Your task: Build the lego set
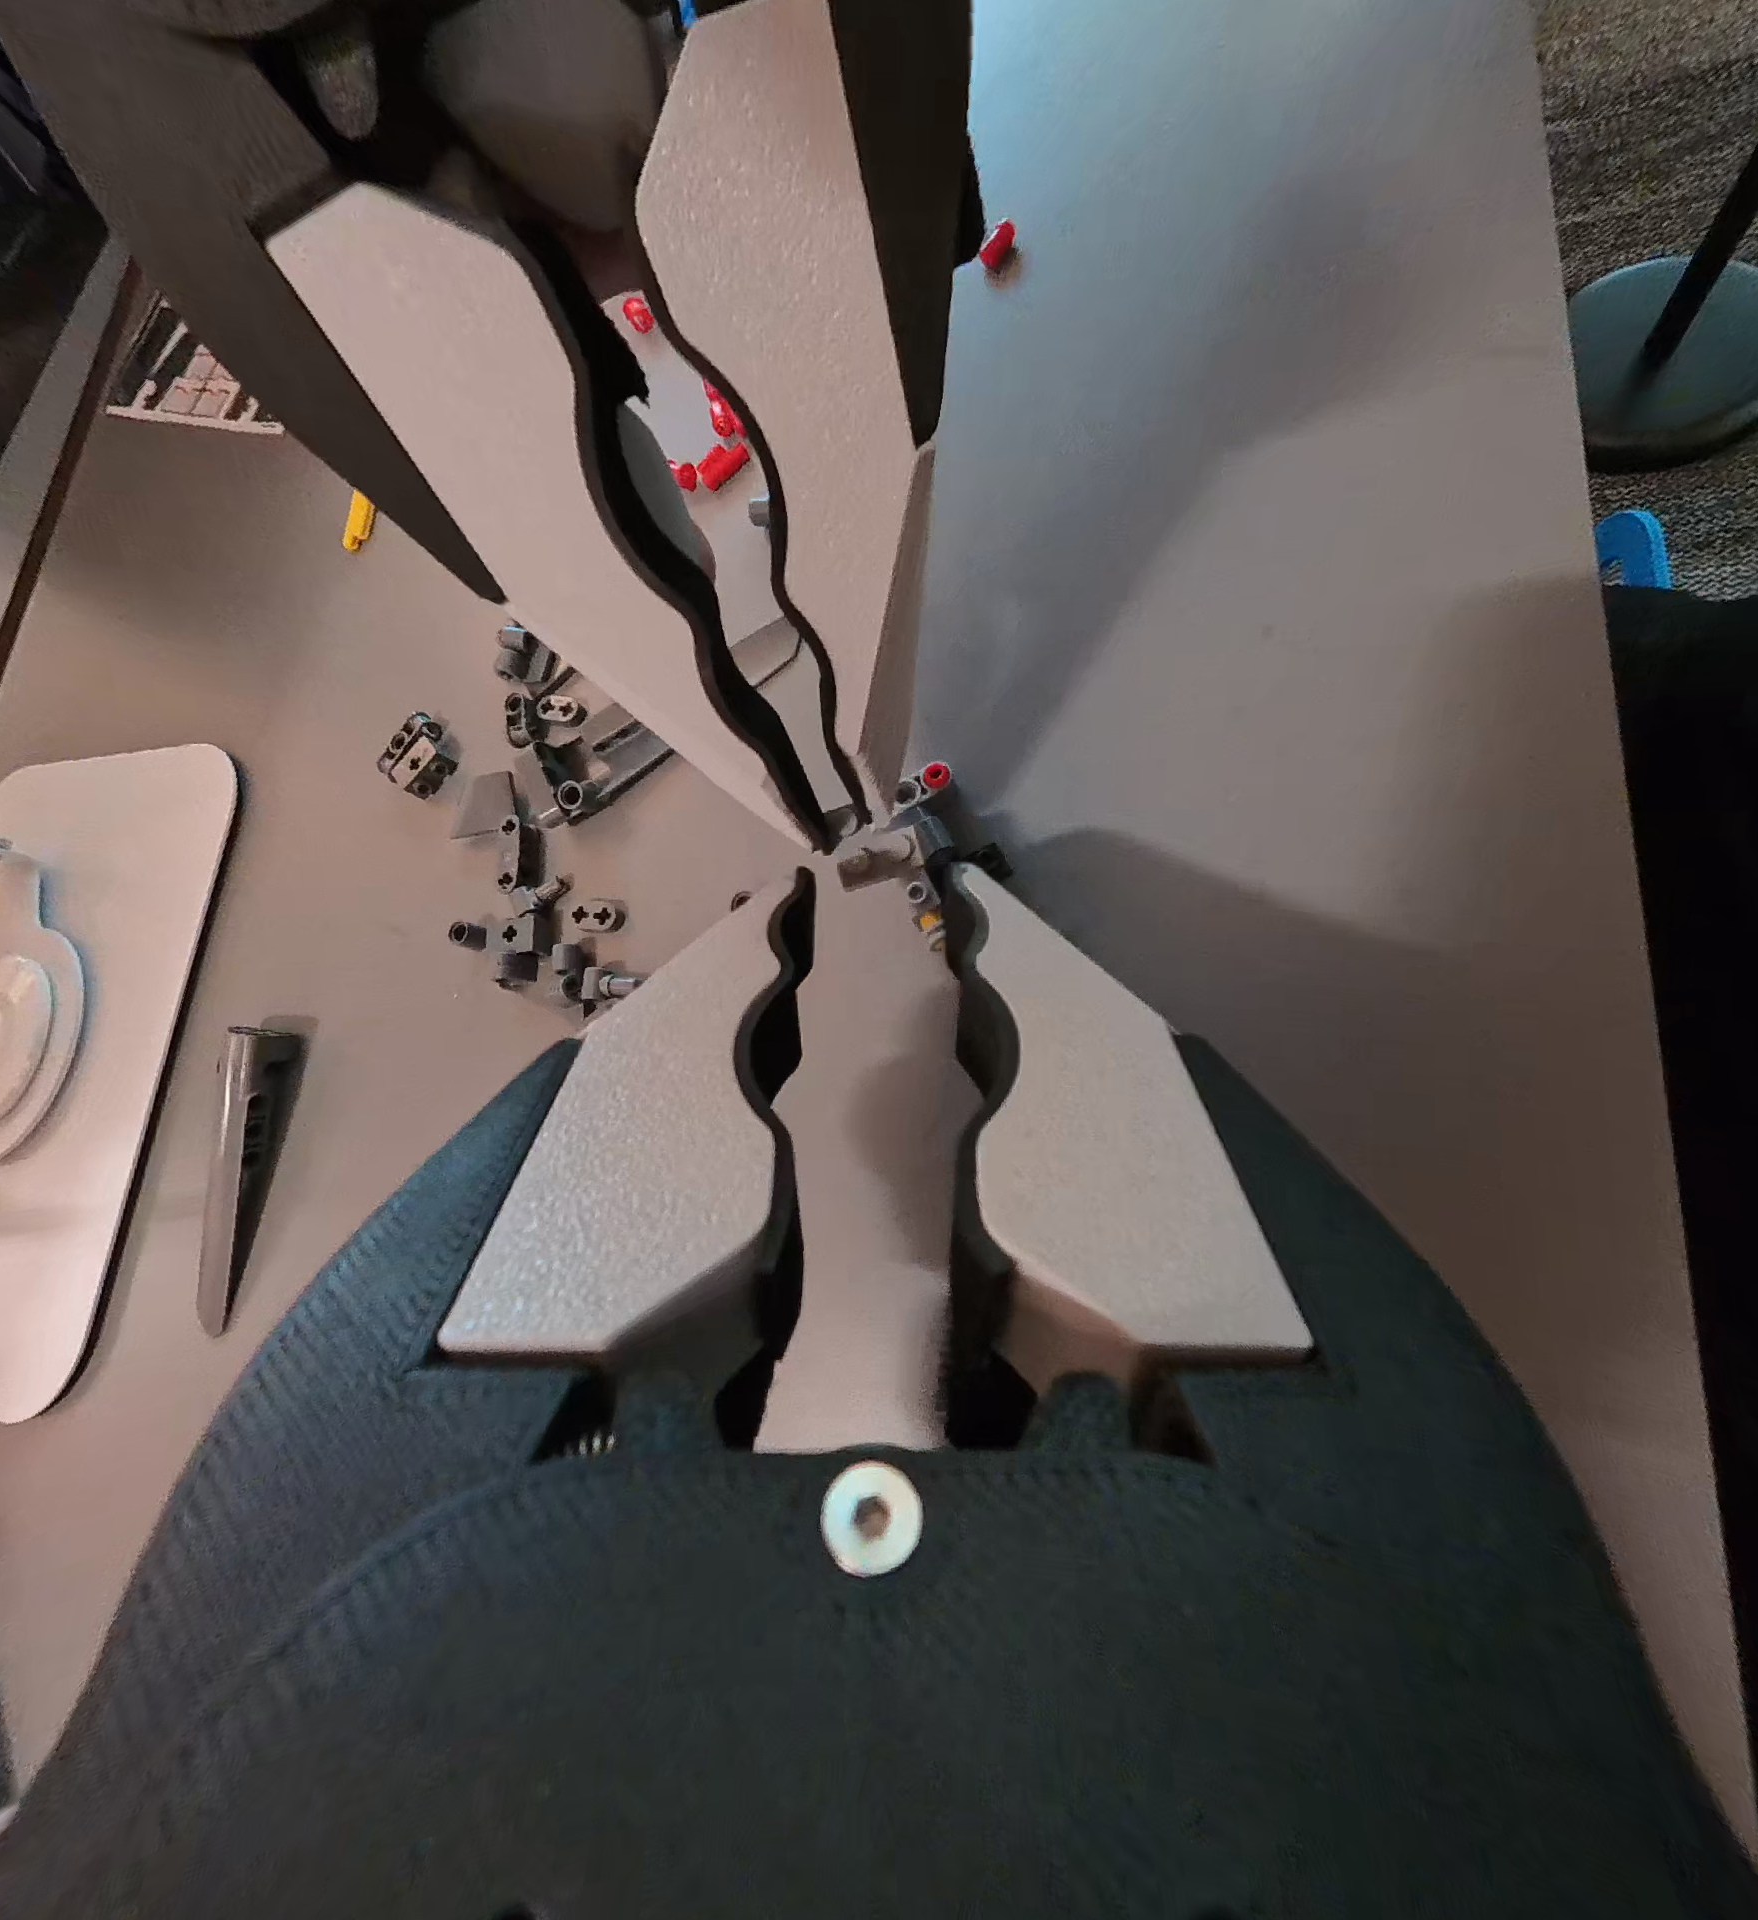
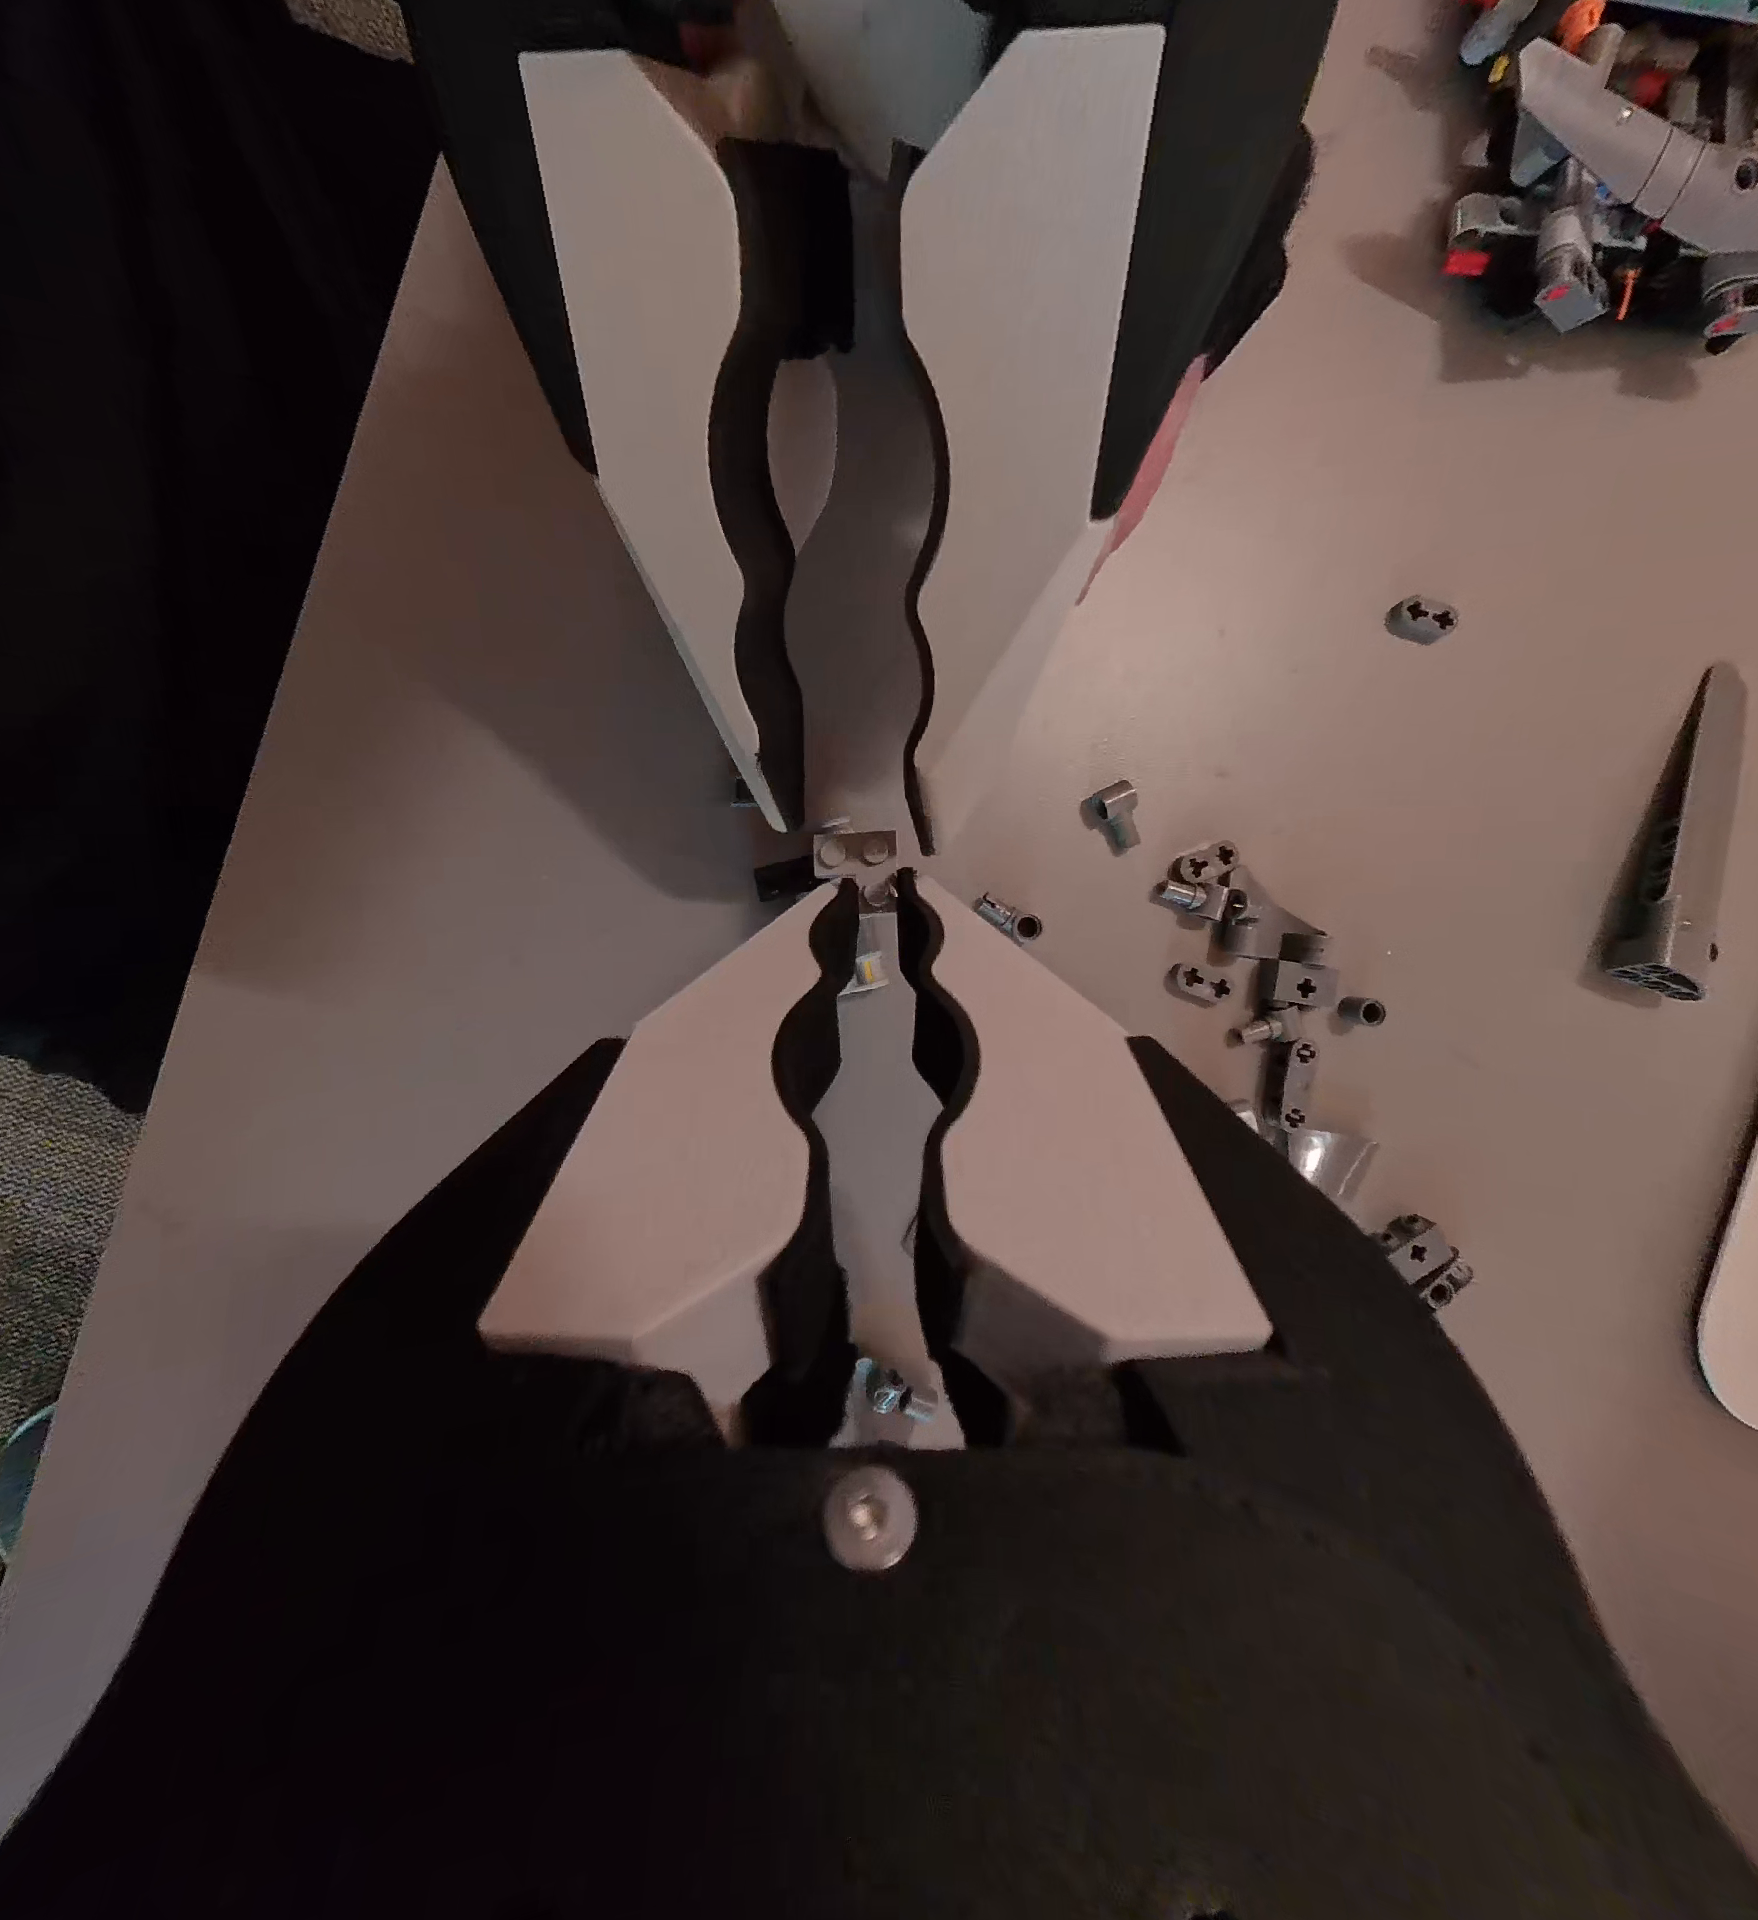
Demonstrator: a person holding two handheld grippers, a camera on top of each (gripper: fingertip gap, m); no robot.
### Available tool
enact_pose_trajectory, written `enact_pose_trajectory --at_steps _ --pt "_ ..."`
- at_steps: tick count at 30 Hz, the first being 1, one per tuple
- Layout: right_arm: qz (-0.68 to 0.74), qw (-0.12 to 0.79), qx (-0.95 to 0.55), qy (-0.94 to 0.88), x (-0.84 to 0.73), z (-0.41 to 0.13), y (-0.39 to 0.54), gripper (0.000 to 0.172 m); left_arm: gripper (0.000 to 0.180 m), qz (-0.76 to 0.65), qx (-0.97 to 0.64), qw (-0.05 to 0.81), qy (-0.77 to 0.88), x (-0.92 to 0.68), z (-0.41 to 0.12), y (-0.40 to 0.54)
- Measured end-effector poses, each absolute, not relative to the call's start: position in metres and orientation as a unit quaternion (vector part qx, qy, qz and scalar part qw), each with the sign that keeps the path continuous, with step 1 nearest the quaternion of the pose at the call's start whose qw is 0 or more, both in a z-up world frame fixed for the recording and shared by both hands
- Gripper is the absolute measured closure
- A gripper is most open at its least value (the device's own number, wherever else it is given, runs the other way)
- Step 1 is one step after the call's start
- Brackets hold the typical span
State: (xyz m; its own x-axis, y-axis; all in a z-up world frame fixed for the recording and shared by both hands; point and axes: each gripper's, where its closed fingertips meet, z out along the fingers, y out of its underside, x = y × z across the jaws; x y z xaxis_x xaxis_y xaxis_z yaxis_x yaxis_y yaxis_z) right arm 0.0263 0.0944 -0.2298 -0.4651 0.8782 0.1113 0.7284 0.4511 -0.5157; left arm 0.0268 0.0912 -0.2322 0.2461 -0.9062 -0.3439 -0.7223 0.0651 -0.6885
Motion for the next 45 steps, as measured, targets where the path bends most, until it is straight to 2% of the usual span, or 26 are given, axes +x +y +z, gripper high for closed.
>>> enact_pose_trajectory --at_steps 7,24,28,34,40,44,45 --pt "0.197 0.196 -0.488 -0.828 0.025 -0.227 0.097 0.167 0.166 -0.112 -0.686 0.412 0.589 0.027 -0.233 0.095" --pt "0.202 0.216 -0.499 -0.814 0.02 -0.225 0.101 0.167 0.166 -0.121 -0.695 0.416 0.574 0.027 -0.231 0.1" --pt "0.205 0.228 -0.507 -0.806 0.02 -0.219 0.105 0.147 0.166 -0.12 -0.696 0.413 0.575 0.026 -0.233 0.1" --pt "0.212 0.2 -0.493 -0.82 0.04 -0.236 0.096 0.138 0.166 -0.125 -0.7 0.404 0.575 0.023 -0.235 0.096" --pt "0.212 0.21 -0.489 -0.82 0.035 -0.254 0.098 0.14 0.166 -0.127 -0.704 0.398 0.575 0.022 -0.24 0.094" --pt "0.216 0.209 -0.489 -0.819 0.031 -0.26 0.098 0.159 0.166 -0.123 -0.705 0.398 0.573 0.019 -0.241 0.094" --pt "0.221 0.212 -0.492 -0.815 0.029 -0.261 0.099 0.159 0.166 -0.124 -0.705 0.398 0.573 0.018 -0.24 0.094"
